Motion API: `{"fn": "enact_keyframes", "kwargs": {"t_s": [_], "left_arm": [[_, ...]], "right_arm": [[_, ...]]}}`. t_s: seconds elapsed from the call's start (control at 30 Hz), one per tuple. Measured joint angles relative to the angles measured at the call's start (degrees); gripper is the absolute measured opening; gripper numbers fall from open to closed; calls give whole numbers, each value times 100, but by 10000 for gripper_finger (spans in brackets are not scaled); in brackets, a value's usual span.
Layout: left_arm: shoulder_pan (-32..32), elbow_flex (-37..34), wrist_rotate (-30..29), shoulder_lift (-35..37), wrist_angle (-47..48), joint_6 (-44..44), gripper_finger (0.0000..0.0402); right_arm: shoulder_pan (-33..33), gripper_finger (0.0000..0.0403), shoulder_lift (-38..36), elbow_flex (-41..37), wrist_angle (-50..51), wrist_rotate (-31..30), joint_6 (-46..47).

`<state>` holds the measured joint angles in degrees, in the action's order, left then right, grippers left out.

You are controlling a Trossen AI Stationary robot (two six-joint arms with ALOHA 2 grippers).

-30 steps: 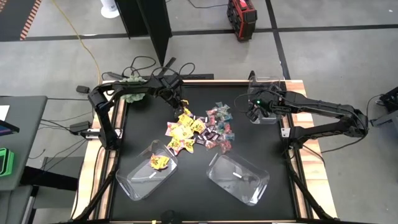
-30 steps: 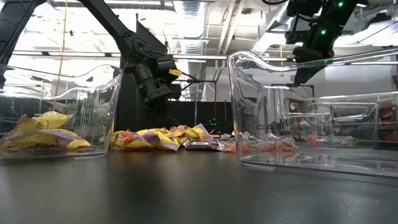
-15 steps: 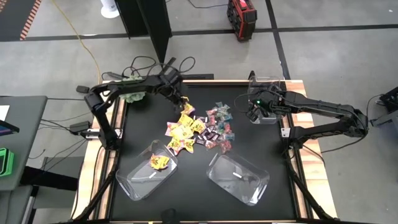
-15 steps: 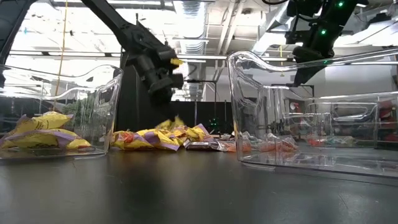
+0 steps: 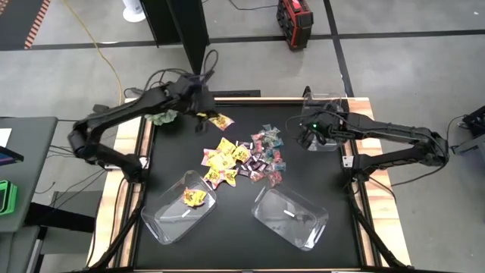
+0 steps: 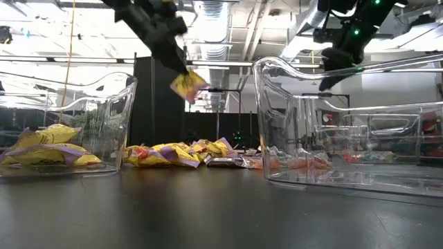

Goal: Sort candy
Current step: Put the yellow candy in the bottom left transparent container

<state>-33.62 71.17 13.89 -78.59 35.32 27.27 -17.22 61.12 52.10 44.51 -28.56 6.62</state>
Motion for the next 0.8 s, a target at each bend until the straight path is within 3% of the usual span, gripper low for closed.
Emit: {"fn": "enact_keyframes", "kwargs": {"t_s": [0.3,0.47,0.57,0.8], "left_arm": [[1335,1,24,1021,1683,-52,0],[2368,-3,42,1116,2442,-564,0],[2889,-156,35,1113,2562,-884,0],[3582,-902,-102,1111,2371,-1826,0]], "right_arm": [[350,291,2,0,-809,63,-456],[409,291,49,0,-1138,1062,-994],[464,291,217,0,-1233,1628,-1239],[474,291,1029,0,-1253,1857,-1461]]}}
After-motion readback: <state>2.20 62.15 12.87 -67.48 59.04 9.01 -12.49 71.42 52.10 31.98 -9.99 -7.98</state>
